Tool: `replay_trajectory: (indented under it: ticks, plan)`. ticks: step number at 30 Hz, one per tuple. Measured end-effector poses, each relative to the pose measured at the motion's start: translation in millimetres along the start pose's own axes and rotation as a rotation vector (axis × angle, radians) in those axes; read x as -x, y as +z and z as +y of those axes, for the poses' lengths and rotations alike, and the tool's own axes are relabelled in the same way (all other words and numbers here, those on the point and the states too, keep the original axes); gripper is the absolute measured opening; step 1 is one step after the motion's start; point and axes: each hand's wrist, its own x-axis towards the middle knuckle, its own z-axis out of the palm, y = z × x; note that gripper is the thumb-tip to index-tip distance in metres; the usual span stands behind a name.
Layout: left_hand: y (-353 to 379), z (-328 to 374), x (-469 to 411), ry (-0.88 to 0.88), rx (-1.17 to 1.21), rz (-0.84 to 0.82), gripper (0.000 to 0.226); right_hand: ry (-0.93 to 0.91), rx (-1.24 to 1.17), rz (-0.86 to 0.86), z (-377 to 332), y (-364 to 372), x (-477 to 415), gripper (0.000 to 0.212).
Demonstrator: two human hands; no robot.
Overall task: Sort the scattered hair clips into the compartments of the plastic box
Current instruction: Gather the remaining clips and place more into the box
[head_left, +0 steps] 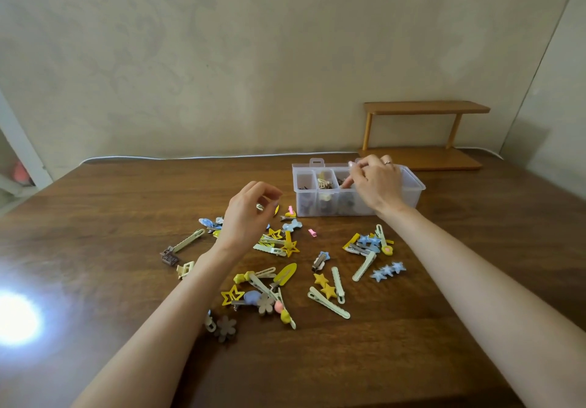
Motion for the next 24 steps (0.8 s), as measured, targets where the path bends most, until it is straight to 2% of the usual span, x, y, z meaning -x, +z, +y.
replay_trajectory:
  ticks: [4, 8, 12, 16, 19, 24]
  plan:
    - [-1.4, 0.4, 0.6, -0.013, -0.008, -0.003, 0.011, -0.025, 0.027, 0.026, 2.3, 7.6, 1.3, 0.054]
    - [-4.4, 0.4, -0.2, -0.026, -0.012, 0.011, 0.012, -0.017, 0.047, 0.000, 7.1, 13.6, 3.5, 0.043]
    - [-8.0, 0.4, -1.2, -0.070, -0.015, -0.017, 0.011, -0.056, 0.077, 0.011, 6.7, 15.1, 5.6, 0.043]
    - [-14.8, 0.2, -5.1, -0.159, -0.035, -0.095, 0.014, -0.078, -0.037, 0.126, 3.6, 12.1, 13.3, 0.045]
    - [-21.7, 1.6, -7.3, -0.195, -0.054, -0.125, 0.015, -0.144, -0.078, 0.184, -0.6, 8.8, 18.5, 0.033]
    - [-39.8, -10.8, -4.1, -0.231, -0.119, -0.122, 0.014, -0.228, -0.203, 0.186, -18.8, 3.0, 27.9, 0.022]
